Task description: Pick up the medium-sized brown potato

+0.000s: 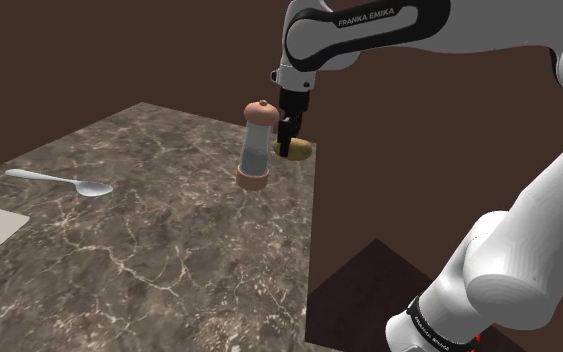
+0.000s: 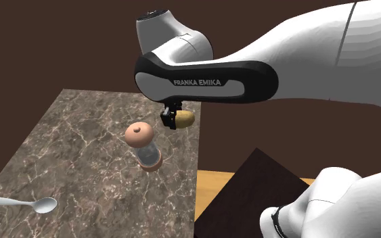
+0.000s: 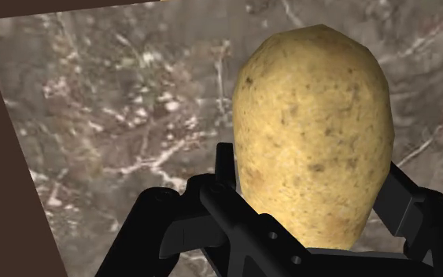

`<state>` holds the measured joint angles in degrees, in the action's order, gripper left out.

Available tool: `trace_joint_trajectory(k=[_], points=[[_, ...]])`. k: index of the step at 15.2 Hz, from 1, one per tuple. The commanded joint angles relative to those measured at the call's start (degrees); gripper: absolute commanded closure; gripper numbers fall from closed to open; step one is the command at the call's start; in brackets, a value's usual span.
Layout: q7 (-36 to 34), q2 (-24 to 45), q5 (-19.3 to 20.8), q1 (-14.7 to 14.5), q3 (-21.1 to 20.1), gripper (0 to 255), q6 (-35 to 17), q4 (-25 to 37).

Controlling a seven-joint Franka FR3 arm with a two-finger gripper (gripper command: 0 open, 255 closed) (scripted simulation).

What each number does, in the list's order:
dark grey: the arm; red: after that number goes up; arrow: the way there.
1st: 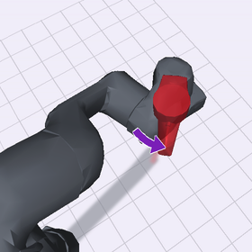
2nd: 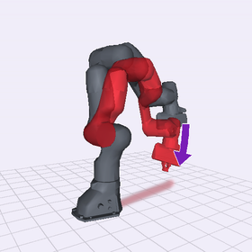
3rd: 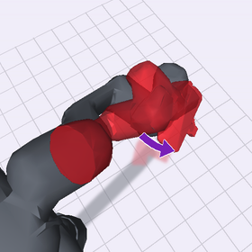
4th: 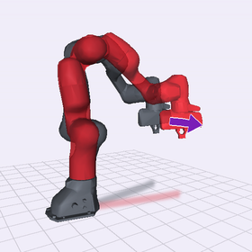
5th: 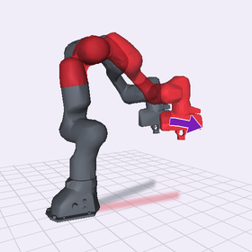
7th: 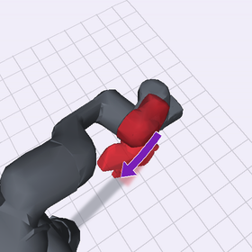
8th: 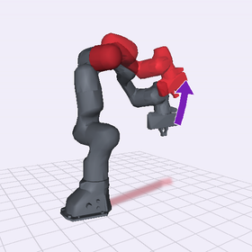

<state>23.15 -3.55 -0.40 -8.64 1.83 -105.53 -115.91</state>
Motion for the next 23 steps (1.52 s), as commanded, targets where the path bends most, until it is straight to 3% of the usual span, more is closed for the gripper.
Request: trace_joint_trajectory(k=[1,8,23], points=[[0.0,0.0,0.0,0.0,0.0,255,-0.1,0.0],[0.0,-0.1,0.0,0.0,0.0,255,-0.1,-0.1],[-0.1,-1.2,0.0,0.0,0.0,255,11.4,10.2]])
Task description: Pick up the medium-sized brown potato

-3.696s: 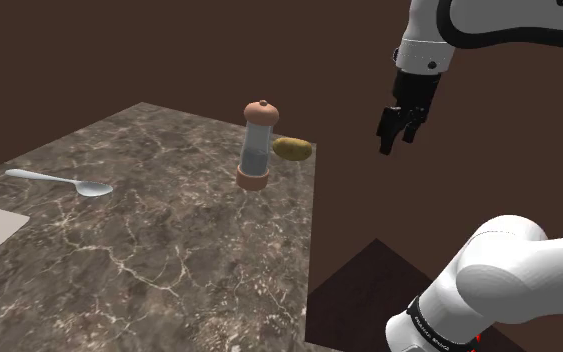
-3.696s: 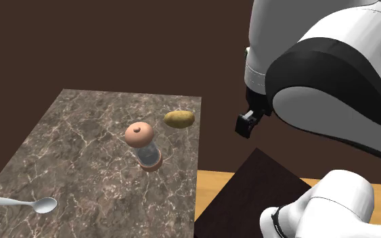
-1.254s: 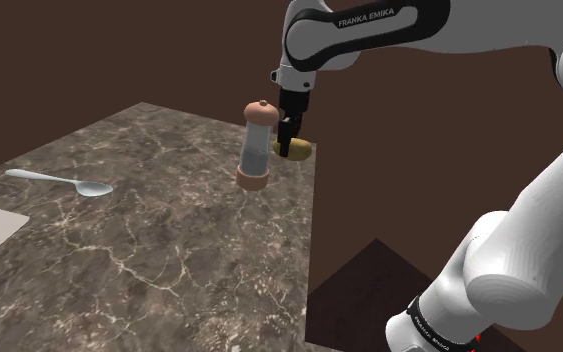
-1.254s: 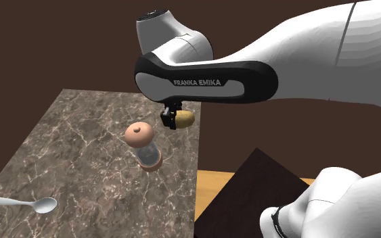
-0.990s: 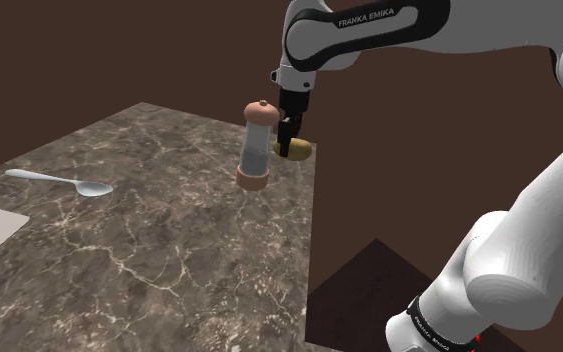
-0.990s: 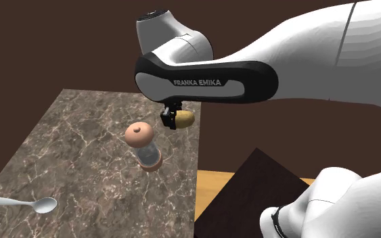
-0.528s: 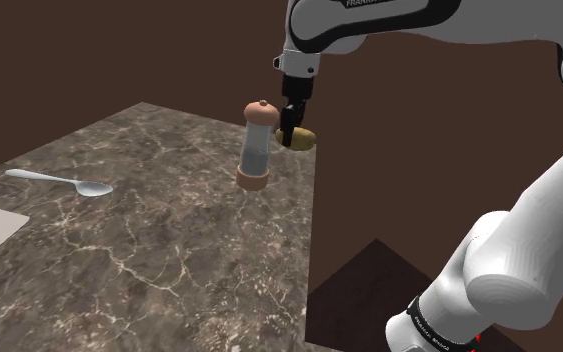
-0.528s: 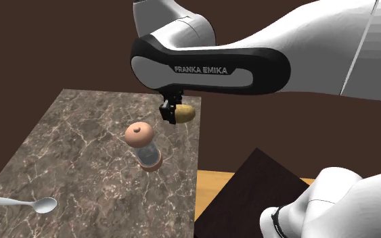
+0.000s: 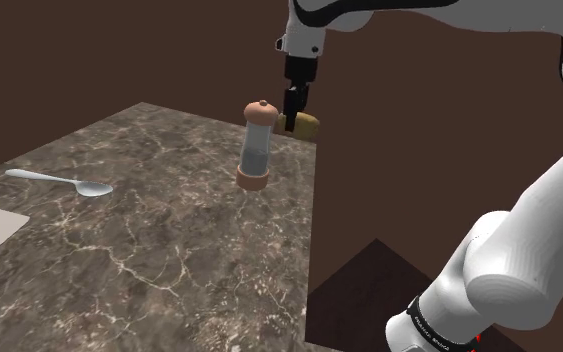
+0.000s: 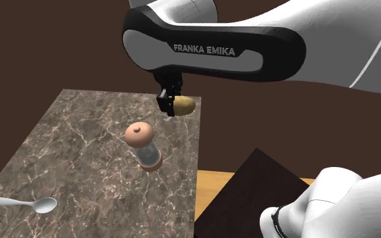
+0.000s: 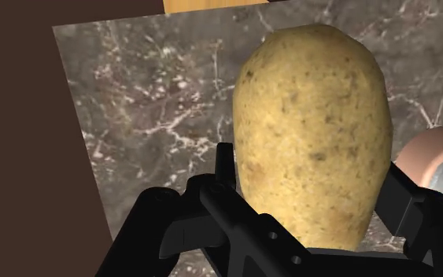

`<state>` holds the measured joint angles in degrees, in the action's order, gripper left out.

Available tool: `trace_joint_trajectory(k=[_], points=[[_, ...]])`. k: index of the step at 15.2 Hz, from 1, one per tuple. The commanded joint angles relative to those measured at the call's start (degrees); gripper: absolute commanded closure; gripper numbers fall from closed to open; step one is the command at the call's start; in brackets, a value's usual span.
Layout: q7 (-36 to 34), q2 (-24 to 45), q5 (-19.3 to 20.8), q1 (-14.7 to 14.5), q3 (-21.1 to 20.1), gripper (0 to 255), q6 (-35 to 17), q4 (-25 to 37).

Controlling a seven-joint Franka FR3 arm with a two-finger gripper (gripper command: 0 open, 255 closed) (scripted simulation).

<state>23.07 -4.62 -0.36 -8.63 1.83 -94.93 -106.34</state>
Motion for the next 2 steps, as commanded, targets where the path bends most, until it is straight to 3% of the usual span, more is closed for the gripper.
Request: trace_joint_trajectory(k=[1,2], points=[[0.0,-0.1,0.0,0.0,0.0,255,0.9,0.8],[0.0,-0.1,0.0,0.0,0.0,255,0.9,0.8]])
